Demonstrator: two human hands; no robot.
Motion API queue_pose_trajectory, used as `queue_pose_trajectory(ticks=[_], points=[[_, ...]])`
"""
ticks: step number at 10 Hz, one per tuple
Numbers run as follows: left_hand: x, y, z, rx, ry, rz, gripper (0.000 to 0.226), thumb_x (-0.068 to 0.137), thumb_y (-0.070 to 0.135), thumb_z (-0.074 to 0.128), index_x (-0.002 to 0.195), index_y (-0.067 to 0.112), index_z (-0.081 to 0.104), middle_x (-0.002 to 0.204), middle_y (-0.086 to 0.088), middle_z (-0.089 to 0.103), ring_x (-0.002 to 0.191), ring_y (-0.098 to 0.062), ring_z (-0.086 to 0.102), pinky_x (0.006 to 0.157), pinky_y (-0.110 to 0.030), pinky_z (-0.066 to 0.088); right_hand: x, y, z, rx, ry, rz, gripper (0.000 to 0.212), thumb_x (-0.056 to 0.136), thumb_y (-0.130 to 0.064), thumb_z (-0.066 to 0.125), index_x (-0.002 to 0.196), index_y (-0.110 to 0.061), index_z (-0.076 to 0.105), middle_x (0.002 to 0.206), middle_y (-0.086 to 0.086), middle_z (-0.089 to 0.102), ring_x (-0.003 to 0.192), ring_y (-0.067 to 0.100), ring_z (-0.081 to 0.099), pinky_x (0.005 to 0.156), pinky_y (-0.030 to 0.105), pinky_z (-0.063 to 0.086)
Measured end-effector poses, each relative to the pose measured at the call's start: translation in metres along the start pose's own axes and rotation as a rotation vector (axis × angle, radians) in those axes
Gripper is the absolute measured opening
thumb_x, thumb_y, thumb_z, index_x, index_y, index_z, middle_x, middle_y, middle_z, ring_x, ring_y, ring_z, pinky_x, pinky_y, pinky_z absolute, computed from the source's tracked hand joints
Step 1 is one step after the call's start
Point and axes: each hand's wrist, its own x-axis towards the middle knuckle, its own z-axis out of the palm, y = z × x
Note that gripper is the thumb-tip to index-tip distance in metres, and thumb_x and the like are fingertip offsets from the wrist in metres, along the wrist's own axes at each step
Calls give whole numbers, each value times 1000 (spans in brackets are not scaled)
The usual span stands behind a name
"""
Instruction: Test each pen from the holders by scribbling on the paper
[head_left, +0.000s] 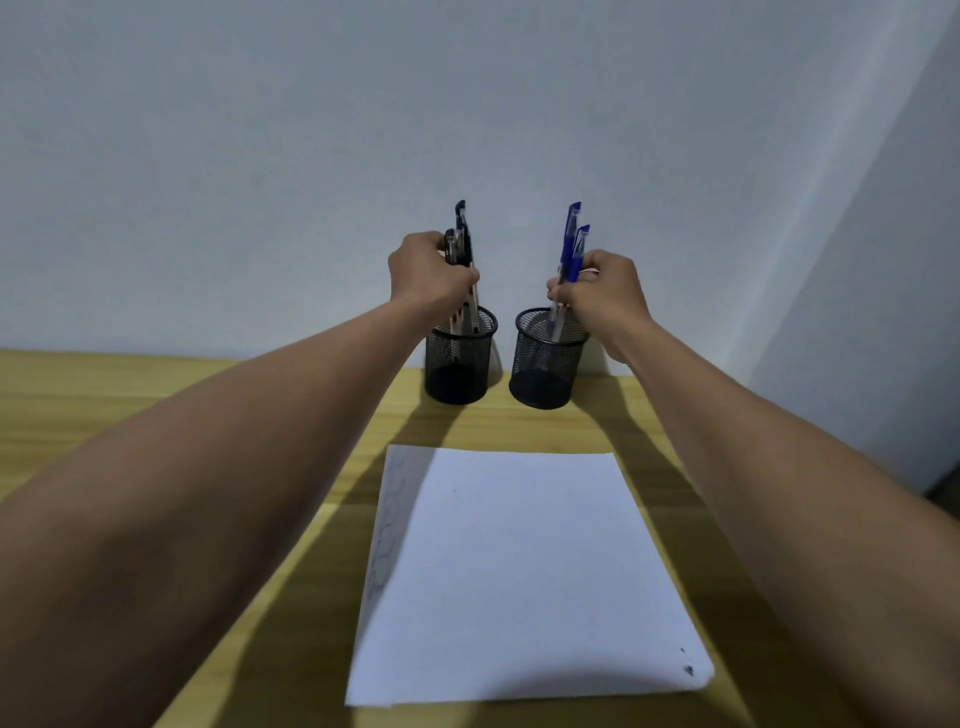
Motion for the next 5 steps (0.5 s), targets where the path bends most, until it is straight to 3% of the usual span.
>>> queue_pose_trajectory(ticks=[2, 3, 4, 5], points=[[0, 3, 1, 90, -32, -23, 16, 75, 11, 82, 89, 8, 74, 86, -6, 70, 84, -22, 69, 74, -31, 58, 1, 3, -1, -128, -25, 39, 21, 76, -10, 84, 83, -18, 66, 90, 9, 75, 87, 29, 75, 86, 52, 61], [-1, 3, 2, 129, -43, -57, 24, 72, 22, 87, 84, 7, 73, 81, -4, 68, 80, -19, 67, 62, -26, 48, -3, 1, -5, -156, -68, 57, 27, 72, -20, 89, 88, -14, 67, 97, 12, 76, 90, 30, 76, 89, 51, 60], [-1, 6, 1, 185, -35, -76, 42, 66, 32, 91, 89, 3, 71, 86, -6, 67, 78, -18, 61, 61, -27, 44, -9, -9, -12, -216, -79, 46, 63, 74, -30, 89, 126, -5, 64, 123, 12, 70, 112, 29, 68, 100, 42, 54], [-7, 15, -8, 189, 69, -71, 43, 69, 34, 90, 90, 7, 65, 91, -6, 63, 83, -20, 58, 71, -28, 45, -19, -25, -24, -248, -37, 2, 63, 86, -28, 80, 140, -6, 55, 132, 12, 65, 121, 27, 62, 100, 35, 49]])
